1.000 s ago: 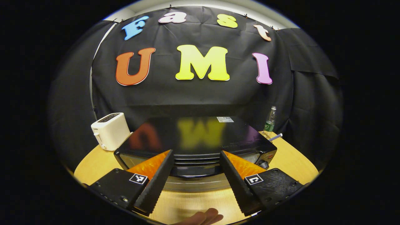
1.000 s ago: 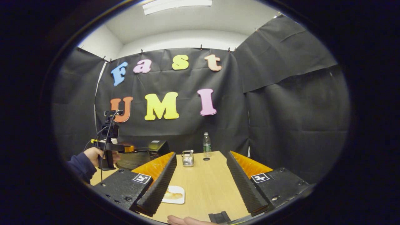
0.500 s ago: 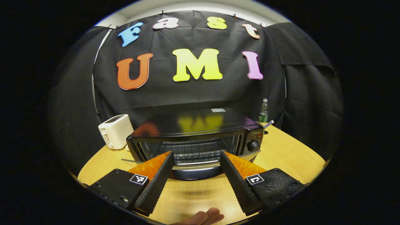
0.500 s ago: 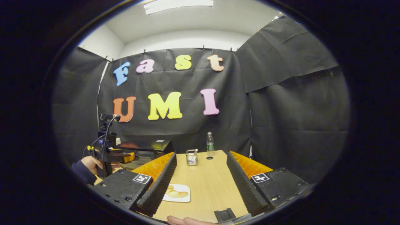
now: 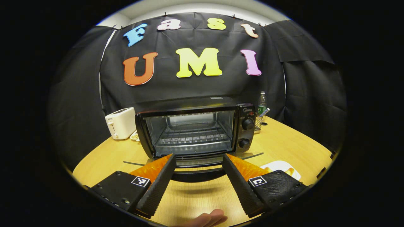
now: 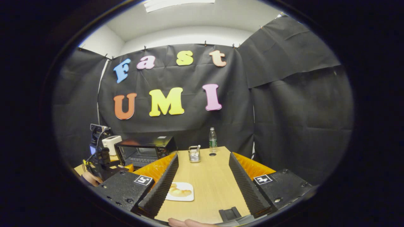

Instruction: Open the electric oven with the left hand, put the food in, and close the electric oven.

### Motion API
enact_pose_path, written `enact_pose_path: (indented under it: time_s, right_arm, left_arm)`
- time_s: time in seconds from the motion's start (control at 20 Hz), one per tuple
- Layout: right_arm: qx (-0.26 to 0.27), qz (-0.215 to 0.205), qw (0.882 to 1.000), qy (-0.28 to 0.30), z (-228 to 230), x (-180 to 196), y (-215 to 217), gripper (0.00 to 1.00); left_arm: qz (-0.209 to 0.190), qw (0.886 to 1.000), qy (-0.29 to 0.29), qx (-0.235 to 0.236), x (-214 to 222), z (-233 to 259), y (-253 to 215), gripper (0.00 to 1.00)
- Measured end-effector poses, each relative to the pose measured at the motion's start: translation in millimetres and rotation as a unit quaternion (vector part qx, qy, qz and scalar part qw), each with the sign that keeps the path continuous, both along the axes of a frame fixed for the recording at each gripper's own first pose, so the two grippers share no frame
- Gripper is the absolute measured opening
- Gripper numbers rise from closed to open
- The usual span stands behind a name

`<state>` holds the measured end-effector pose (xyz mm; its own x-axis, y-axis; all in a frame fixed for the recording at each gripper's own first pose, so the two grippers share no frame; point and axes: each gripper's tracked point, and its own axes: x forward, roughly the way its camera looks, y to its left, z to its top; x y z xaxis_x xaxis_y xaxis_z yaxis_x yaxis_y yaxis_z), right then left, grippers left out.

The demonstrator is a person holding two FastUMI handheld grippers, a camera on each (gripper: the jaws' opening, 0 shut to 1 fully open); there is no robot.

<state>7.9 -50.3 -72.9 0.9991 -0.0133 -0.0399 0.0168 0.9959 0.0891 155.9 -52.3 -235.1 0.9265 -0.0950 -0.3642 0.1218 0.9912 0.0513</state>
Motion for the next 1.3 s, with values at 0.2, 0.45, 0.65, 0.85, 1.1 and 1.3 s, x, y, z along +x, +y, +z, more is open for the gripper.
enact_pose_path:
  time_s: [0.2, 0.45, 0.65, 0.85, 1.1, 1.3]
  right_arm:
    - [0.0, 0.007, 1.0, 0.009, -8.9, 4.2, 8.2, 0.99]
    - [-0.006, 0.01, 1.0, 0.02, -16.7, 9.9, 11.0, 0.99]
    - [-0.003, 0.005, 0.999, 0.033, -26.7, 15.9, 7.2, 0.99]
    - [-0.004, 0.015, 0.999, 0.037, -31.2, 22.0, 12.4, 0.99]
    - [-0.02, 0.036, 0.998, 0.04, -47.9, 45.0, 19.8, 0.99]
    - [-0.042, 0.059, 0.995, 0.071, -80.3, 68.0, 29.1, 0.99]
  left_arm:
    - [-0.014, 0.998, 0.042, -0.033, -16.9, -31.0, -5.4, 0.98]
    - [0.015, 0.995, 0.088, -0.042, -16.4, -73.1, 5.4, 0.97]
    - [0.015, 0.996, 0.085, -0.035, -16.8, -80.3, 6.0, 0.96]
    - [0.018, 0.997, 0.065, -0.038, -18.3, -74.9, 5.8, 0.95]
    - [0.043, 0.997, 0.04, -0.04, -28.2, -46.3, 20.3, 0.93]
    - [0.054, 0.998, -0.001, -0.035, -57.9, 1.4, 33.7, 0.93]
